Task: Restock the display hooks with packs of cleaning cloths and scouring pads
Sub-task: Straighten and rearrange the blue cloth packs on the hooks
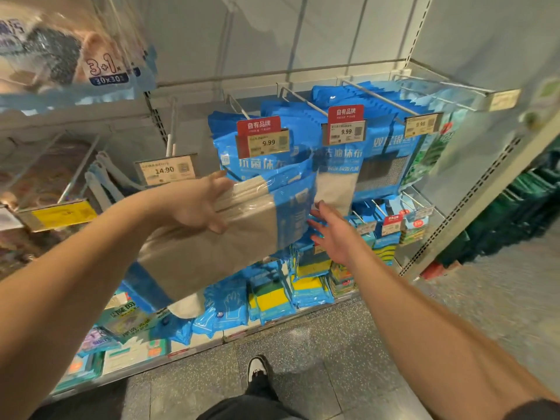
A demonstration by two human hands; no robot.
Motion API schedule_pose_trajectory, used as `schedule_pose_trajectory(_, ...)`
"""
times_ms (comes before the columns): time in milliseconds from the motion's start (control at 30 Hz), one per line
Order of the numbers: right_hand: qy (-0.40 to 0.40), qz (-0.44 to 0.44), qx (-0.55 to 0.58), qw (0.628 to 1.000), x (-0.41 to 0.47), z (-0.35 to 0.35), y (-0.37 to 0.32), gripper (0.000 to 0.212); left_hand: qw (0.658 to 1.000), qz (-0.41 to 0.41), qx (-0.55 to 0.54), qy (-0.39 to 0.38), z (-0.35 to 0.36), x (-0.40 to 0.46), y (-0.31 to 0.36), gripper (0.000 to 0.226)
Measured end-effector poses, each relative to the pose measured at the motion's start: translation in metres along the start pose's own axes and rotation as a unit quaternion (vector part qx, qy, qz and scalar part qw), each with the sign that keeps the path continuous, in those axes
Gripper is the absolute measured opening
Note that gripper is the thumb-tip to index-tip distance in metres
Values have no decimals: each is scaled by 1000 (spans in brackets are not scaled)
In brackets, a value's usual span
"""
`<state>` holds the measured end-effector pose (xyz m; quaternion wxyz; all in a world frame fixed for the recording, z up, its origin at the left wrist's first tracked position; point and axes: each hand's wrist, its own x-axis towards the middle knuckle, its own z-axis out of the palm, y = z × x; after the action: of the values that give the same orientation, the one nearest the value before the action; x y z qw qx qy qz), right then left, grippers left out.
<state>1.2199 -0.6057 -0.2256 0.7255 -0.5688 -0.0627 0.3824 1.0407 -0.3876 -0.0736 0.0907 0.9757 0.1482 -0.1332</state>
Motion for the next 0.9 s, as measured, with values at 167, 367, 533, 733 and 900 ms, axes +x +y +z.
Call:
schedule_pose_trajectory(167,15,59,36,998,-4,-5,6,14,988,-38,-151,-20,28,-14,-8,88)
schedule_pose_trajectory(367,76,144,108,981,-3,-3,21,18,976,-35,-213,-16,57,-26,-6,78)
schedule_pose_trajectory(533,82,134,200,967,-4,4,32,31,957,-35,-287,4,70,-30,-14,60)
schedule_pose_trajectory(733,17,64,189,980,-6,6,32,30,920,-51,-388,3,83,-33,-14,68)
schedule_pose_trajectory(900,87,-11,180,980,-5,-8,18,32,948,-74,-309,1,92,-36,-19,61)
